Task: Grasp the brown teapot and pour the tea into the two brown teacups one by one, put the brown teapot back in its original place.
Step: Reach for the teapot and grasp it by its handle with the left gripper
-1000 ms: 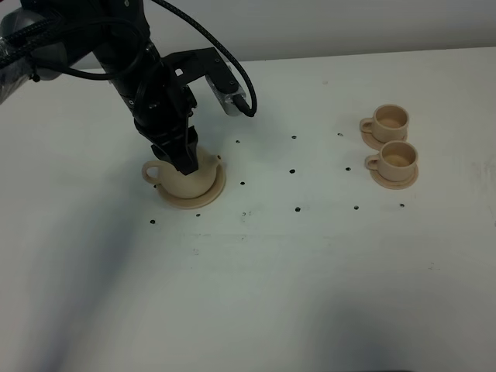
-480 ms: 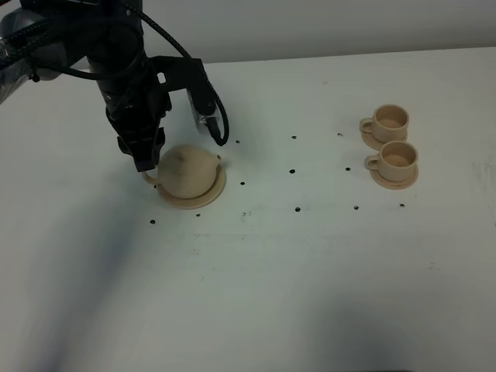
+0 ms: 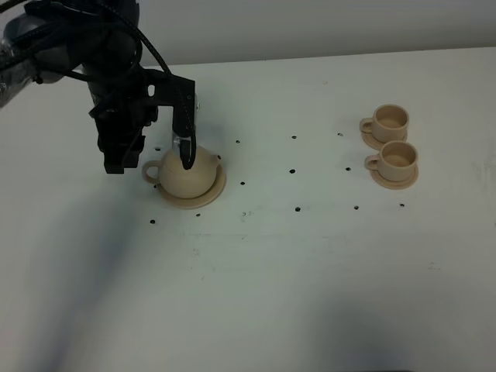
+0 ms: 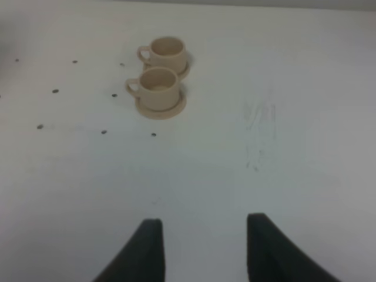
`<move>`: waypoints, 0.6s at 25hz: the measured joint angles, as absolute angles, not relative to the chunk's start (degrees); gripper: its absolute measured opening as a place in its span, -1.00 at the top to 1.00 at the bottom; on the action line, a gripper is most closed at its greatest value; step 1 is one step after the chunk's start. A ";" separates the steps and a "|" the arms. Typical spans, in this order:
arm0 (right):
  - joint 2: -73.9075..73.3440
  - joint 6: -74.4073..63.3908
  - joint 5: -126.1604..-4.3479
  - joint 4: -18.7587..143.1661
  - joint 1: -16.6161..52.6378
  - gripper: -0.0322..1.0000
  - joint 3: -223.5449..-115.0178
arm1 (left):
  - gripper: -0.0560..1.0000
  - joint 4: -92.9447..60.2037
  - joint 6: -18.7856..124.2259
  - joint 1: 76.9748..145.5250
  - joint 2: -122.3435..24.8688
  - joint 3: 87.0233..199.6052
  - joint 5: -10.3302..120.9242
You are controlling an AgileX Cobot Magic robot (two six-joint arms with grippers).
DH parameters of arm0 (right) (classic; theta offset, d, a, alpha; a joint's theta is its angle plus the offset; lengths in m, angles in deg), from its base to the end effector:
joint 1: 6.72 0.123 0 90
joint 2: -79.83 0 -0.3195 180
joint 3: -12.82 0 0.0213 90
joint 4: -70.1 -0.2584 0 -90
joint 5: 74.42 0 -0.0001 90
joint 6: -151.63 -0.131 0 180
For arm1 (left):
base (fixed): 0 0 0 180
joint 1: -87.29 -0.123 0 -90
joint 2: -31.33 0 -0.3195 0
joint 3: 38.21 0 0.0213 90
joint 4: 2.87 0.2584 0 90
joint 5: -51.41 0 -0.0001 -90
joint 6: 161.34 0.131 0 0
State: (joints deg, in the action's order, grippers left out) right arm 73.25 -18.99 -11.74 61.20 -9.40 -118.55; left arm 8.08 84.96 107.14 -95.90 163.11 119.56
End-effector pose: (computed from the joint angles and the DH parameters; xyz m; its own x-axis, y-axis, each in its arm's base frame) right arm -0.0016 0.0181 0.2643 -0.4540 -0.0698 -0.8883 -0.1175 0.9929 -0.0180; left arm 0.4421 -0.1350 0.1989 -0.0156 0.9916 0.1283 0.9867 -0.0055 0.1622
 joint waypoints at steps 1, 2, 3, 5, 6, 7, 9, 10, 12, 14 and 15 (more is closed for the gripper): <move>73.25 -18.99 -11.74 61.20 -9.40 0.30 -118.55 | 0.09 8.91 84.96 107.14 -96.34 163.11 119.56; 73.25 -18.99 -11.74 61.20 -9.40 0.30 -118.55 | 0.09 9.42 85.00 107.14 -96.72 163.11 119.56; 73.25 -18.99 -11.74 61.20 -9.40 0.30 -118.55 | 0.09 9.82 85.00 107.14 -97.04 163.11 119.56; 73.25 -18.99 -11.74 61.20 -9.40 0.30 -118.55 | 0.09 9.96 85.00 107.14 -97.43 163.11 119.56; 73.25 -18.99 -11.74 61.20 -9.40 0.30 -118.55 | 0.09 9.96 85.00 107.14 -97.65 163.11 119.56; 73.25 -18.99 -11.74 61.20 -9.40 0.30 -118.55 | 0.09 9.89 85.00 107.14 -98.04 163.11 119.56; 73.25 -18.99 -11.74 61.20 -9.40 0.30 -118.55 | 0.09 9.63 85.00 107.14 -98.72 163.11 119.56; 73.25 -18.99 -11.74 61.20 -9.40 0.30 -118.55 | 0.09 9.58 85.00 107.14 -99.11 163.11 119.56; 73.25 -18.99 -11.74 61.20 -9.40 0.30 -118.55 | 0.09 9.50 84.95 107.14 -99.70 163.11 119.29; 73.25 -18.99 -11.74 61.20 -9.40 0.30 -118.55 | 0.09 9.44 85.00 107.14 -100.09 163.11 118.01; 73.25 -18.99 -11.74 61.20 -9.40 0.30 -118.55 | 0.09 9.39 84.95 107.14 -100.18 163.11 117.25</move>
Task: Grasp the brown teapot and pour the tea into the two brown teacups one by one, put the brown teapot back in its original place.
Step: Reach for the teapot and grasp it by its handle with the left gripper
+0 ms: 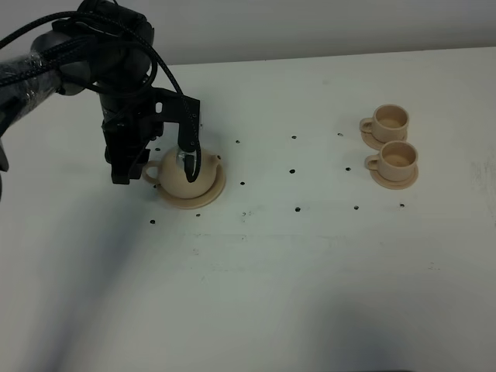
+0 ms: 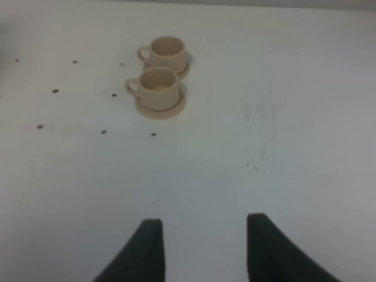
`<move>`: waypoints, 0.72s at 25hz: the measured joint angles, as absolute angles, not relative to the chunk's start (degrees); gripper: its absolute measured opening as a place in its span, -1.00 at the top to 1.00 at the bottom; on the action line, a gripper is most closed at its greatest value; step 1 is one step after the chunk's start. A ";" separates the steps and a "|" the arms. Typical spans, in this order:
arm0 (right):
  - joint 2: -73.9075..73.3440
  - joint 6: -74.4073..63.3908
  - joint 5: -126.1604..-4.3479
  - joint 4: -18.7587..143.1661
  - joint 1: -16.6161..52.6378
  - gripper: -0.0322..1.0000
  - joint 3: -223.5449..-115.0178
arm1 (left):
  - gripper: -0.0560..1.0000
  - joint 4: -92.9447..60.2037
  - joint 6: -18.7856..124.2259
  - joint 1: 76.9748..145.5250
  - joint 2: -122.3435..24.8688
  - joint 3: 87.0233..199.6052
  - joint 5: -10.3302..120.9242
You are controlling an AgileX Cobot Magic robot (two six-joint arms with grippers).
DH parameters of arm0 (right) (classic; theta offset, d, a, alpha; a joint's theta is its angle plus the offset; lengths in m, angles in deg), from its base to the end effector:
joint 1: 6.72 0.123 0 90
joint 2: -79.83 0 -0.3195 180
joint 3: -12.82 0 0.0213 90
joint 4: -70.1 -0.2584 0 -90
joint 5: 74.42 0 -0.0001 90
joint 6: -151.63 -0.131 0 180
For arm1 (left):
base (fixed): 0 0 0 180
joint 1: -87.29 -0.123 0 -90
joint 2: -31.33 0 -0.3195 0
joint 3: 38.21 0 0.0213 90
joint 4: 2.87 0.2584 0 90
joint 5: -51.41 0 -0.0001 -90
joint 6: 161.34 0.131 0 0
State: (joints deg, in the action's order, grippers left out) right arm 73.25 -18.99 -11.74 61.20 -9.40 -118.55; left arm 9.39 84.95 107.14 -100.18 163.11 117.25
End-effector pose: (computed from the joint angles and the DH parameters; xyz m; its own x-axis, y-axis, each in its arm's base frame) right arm -0.0016 0.0181 0.2643 -0.4540 -0.0698 -0.8883 -0.1175 0.9929 -0.0180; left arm 0.4521 -0.1362 0.1649 0.0027 0.9874 0.1582 0.9905 -0.0244 0.1355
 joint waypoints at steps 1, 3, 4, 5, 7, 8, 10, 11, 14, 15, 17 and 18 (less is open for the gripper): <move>73.25 -18.99 -11.74 61.20 -9.40 0.30 -118.55 | 0.09 9.39 84.95 107.14 -100.30 163.11 116.50; 73.25 -18.99 -11.74 61.20 -9.40 0.30 -118.55 | 0.09 9.39 84.95 107.14 -100.30 163.11 115.06; 73.25 -18.99 -11.74 61.20 -9.40 0.30 -118.55 | 0.09 9.39 84.95 107.14 -100.30 163.11 114.40; 73.25 -18.99 -11.74 61.20 -9.40 0.30 -118.55 | 0.09 9.37 84.95 107.14 -100.34 163.11 114.09; 73.25 -18.99 -11.74 61.20 -9.40 0.30 -118.55 | 0.09 9.32 84.94 107.14 -100.34 163.11 113.83; 73.25 -19.01 -11.74 61.20 -9.40 0.30 -118.55 | 0.09 9.23 84.89 107.20 -100.37 163.11 113.77; 73.25 -18.95 -11.74 61.20 -9.40 0.30 -118.55 | 0.09 8.92 84.89 107.37 -100.49 163.11 113.78; 73.25 -18.95 -11.74 61.20 -9.40 0.30 -118.55 | 0.09 8.65 84.89 107.43 -100.69 163.11 113.75; 73.25 -18.95 -11.74 61.20 -9.40 0.30 -118.55 | 0.09 8.25 84.89 107.69 -101.49 163.11 113.63; 73.25 -18.95 -11.74 61.20 -9.40 0.30 -118.55 | 0.09 8.25 84.88 107.90 -101.91 163.11 113.39; 73.25 -18.95 -11.74 61.20 -9.40 0.30 -118.55 | 0.09 8.17 84.59 108.59 -102.88 163.25 112.84; 73.25 -18.95 -11.74 61.20 -9.40 0.30 -118.55 | 0.09 8.76 84.09 108.89 -103.34 163.54 112.84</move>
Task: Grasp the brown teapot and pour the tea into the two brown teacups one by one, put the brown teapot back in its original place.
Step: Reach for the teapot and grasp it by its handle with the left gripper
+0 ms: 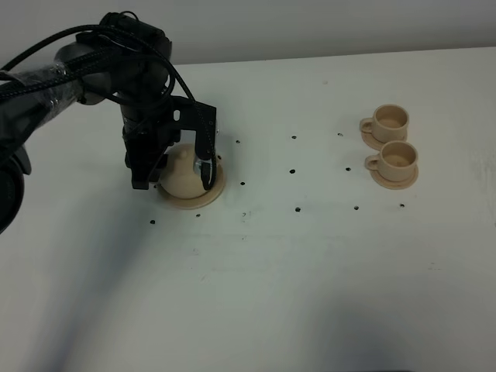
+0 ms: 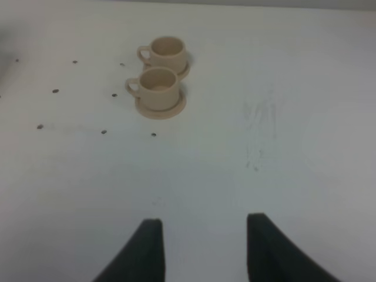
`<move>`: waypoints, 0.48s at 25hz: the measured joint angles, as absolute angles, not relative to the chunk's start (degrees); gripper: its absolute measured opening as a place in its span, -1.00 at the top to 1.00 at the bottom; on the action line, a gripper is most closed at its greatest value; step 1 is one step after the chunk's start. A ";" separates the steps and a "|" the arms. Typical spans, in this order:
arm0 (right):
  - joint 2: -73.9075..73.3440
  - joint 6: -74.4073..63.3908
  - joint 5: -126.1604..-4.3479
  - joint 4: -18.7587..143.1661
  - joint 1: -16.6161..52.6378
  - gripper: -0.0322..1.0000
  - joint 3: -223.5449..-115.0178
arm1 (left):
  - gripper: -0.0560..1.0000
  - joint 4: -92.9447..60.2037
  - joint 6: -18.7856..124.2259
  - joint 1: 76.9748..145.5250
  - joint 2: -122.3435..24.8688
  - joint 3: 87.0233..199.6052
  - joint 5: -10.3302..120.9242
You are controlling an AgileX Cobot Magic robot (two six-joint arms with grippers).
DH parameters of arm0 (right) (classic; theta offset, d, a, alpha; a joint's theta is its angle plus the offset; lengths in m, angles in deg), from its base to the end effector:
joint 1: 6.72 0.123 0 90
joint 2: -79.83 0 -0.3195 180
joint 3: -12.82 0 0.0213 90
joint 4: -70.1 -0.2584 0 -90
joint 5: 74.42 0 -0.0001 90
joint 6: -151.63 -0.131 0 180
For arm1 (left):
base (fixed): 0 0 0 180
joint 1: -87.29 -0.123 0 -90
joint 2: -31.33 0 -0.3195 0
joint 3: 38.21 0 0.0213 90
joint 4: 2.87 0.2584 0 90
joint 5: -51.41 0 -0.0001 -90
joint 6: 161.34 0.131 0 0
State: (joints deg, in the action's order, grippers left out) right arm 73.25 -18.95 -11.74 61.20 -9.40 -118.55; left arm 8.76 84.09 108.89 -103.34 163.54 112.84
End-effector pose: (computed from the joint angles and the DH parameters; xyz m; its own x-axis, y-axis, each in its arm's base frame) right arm -0.0016 0.0181 0.2643 -0.4539 -0.0705 -0.8882 -0.1179 0.9929 -0.0186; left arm 0.4591 -0.1568 0.1410 0.0258 0.9910 0.1317 0.9862 -0.0468 0.1585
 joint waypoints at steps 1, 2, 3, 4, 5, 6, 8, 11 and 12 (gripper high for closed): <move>73.25 -19.00 -11.74 61.20 -9.40 0.30 -118.55 | 0.09 9.03 83.61 109.11 -103.72 164.03 112.98; 73.25 -19.00 -11.74 61.20 -9.40 0.30 -118.55 | 0.09 9.30 83.42 109.21 -104.09 164.52 113.11; 73.25 -19.00 -11.74 61.18 -9.40 0.30 -118.55 | 0.09 9.59 83.35 109.38 -104.34 164.89 113.50; 73.25 -19.00 -11.74 61.18 -9.40 0.30 -118.55 | 0.09 9.84 83.28 109.52 -104.54 165.33 113.94; 73.25 -19.00 -11.74 61.18 -9.40 0.30 -118.55 | 0.09 10.05 83.16 109.75 -104.66 165.81 114.39; 73.25 -19.00 -11.74 61.18 -9.40 0.30 -118.55 | 0.09 10.29 83.11 109.90 -104.86 166.32 114.90; 73.25 -19.00 -11.74 61.18 -9.40 0.30 -118.55 | 0.09 10.17 83.11 109.95 -104.94 167.22 115.73; 73.25 -19.00 -11.74 61.18 -9.40 0.30 -118.55 | 0.09 9.86 83.11 110.21 -104.94 168.03 116.56; 73.25 -19.00 -11.74 61.18 -9.40 0.30 -118.55 | 0.09 9.86 83.11 110.27 -104.94 168.08 116.70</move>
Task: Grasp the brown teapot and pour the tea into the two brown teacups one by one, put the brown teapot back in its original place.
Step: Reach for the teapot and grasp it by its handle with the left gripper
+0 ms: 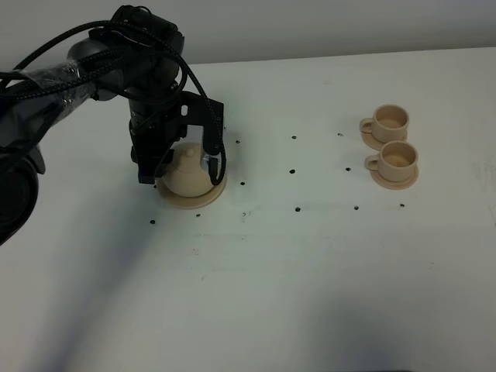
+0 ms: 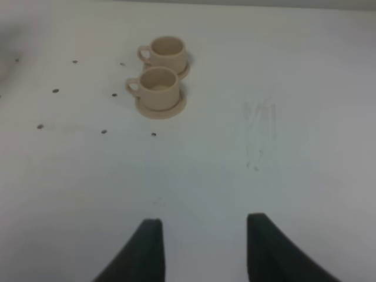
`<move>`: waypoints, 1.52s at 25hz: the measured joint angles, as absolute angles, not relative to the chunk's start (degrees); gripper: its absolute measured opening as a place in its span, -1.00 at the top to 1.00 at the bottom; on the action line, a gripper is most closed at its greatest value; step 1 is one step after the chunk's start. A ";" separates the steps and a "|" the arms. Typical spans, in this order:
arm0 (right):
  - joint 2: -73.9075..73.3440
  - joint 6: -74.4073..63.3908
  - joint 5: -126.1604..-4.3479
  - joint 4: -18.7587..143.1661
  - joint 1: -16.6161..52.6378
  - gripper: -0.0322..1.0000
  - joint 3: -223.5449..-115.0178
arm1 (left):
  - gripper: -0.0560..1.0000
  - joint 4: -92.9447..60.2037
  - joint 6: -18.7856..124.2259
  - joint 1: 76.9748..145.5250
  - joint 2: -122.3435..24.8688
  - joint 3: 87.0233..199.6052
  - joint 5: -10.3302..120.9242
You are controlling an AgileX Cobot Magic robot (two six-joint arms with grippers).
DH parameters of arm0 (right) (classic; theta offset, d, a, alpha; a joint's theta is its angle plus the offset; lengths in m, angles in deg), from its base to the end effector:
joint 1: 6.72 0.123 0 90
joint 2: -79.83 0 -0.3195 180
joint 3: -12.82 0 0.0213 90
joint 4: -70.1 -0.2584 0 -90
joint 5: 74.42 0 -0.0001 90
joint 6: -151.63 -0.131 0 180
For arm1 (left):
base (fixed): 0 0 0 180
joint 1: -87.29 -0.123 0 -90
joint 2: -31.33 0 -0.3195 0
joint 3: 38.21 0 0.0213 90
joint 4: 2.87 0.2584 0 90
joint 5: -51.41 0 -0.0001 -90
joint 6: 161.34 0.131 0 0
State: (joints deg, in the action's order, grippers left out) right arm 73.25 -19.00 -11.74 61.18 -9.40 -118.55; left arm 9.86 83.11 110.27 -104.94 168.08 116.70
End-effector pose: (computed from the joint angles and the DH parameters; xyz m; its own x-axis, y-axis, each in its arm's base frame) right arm -0.0016 0.0181 0.2643 -0.4540 -0.0695 -0.8883 -0.1177 0.9929 -0.0175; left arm 0.4638 -0.1682 0.1478 0.0273 0.9875 0.1554 0.9866 -0.0517 0.1550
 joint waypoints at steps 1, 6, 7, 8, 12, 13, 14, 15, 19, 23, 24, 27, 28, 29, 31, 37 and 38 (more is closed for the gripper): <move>73.25 -19.00 -11.74 61.18 -9.40 0.30 -118.55 | 0.10 9.86 83.11 110.27 -104.94 168.08 116.75; 73.25 -19.00 -11.74 61.18 -9.40 0.30 -118.55 | 0.25 9.86 83.07 110.27 -104.94 168.08 117.36; 73.25 -19.00 -11.74 61.18 -9.40 0.30 -118.55 | 0.31 9.86 83.07 110.27 -104.94 168.08 117.49; 73.25 -19.00 -11.74 61.18 -9.40 0.30 -118.55 | 0.37 9.86 83.13 110.27 -104.94 168.08 117.49; 73.25 -19.00 -11.74 61.18 -9.40 0.30 -118.55 | 0.60 9.81 83.28 110.27 -104.94 168.08 117.44; 73.25 -19.00 -11.74 61.18 -9.40 0.30 -118.55 | 0.63 9.81 83.35 110.27 -104.94 168.08 117.44; 73.25 -19.00 -11.74 61.18 -9.40 0.30 -118.55 | 0.64 9.81 83.39 110.27 -104.94 168.08 117.44; 73.25 -19.00 -11.74 61.18 -9.40 0.30 -118.55 | 0.64 9.81 83.39 110.27 -104.94 168.08 117.44; 73.25 -19.00 -11.74 61.18 -9.40 0.30 -118.55 | 0.64 9.63 83.70 110.27 -104.94 168.08 118.01; 73.25 -19.00 -11.74 61.18 -9.40 0.30 -118.55 | 0.64 9.33 83.47 110.27 -104.94 168.08 119.23; 73.25 -19.00 -11.74 61.18 -9.40 0.30 -118.55 | 0.64 9.19 83.33 110.16 -104.94 168.08 119.34; 73.25 -19.00 -11.74 61.18 -9.40 0.30 -118.55 | 0.64 8.52 83.19 109.64 -104.94 168.08 119.40; 73.25 -19.00 -11.74 61.18 -9.40 0.30 -118.55 | 0.64 8.29 83.14 109.51 -104.94 168.08 119.40; 73.25 -19.00 -11.74 61.18 -9.40 0.30 -118.55 | 0.64 8.18 83.07 109.40 -104.94 168.08 119.40; 73.25 -19.00 -11.74 61.18 -9.40 0.30 -118.55 | 0.64 8.00 82.79 109.29 -104.94 168.08 119.46; 73.25 -19.00 -11.74 61.18 -9.40 0.30 -118.55 | 0.64 5.99 82.68 108.36 -104.85 168.08 119.56; 73.25 -19.00 -11.74 61.18 -9.40 0.30 -118.55 | 0.64 5.68 82.68 108.07 -104.72 168.08 119.56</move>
